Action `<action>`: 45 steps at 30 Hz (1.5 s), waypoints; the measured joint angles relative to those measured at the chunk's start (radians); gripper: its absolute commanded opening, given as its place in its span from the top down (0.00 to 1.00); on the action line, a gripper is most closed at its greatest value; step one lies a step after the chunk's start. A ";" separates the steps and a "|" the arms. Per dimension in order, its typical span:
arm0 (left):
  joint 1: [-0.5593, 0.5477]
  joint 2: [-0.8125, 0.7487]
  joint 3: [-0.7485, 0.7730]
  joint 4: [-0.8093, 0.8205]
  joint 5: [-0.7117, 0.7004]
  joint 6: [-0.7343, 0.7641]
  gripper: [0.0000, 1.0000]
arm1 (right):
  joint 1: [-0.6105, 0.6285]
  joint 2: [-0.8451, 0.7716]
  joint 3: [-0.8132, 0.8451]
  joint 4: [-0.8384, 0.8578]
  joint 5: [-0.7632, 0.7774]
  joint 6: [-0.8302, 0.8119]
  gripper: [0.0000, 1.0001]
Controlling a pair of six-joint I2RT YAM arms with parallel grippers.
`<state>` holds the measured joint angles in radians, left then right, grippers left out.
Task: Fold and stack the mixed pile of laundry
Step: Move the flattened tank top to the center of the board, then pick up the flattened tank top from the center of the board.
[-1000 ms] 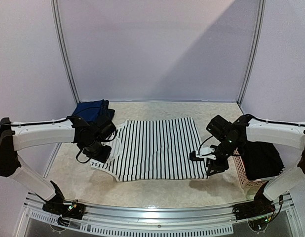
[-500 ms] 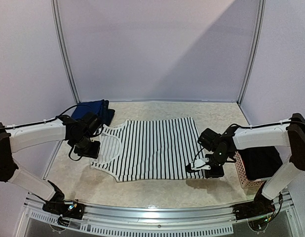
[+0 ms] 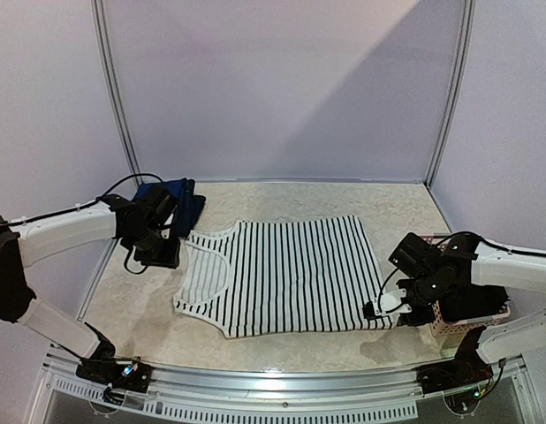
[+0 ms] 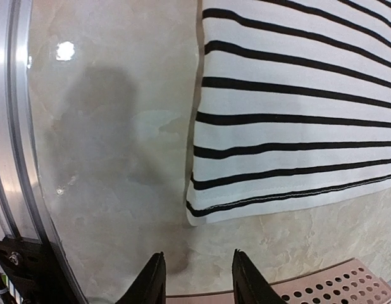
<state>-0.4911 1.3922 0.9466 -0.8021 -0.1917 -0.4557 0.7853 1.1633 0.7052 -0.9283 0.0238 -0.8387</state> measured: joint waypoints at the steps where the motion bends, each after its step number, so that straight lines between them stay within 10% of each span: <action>1: 0.011 0.023 0.027 0.016 0.017 0.011 0.54 | 0.000 -0.005 0.000 -0.006 -0.004 -0.002 0.62; 13: 0.045 0.567 0.561 0.120 0.129 0.101 0.85 | 0.000 -0.004 0.112 0.054 -0.123 0.095 0.62; 36: 0.071 0.907 0.860 0.068 0.093 0.134 0.88 | -0.021 0.287 0.064 0.098 -0.131 0.048 0.52; 45: 0.064 0.855 0.876 0.047 0.077 0.152 0.75 | -0.021 0.285 0.030 0.123 -0.079 0.059 0.93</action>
<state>-0.4274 2.2467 1.8225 -0.7547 -0.1146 -0.3035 0.7647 1.4479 0.7349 -0.8051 -0.0555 -0.7795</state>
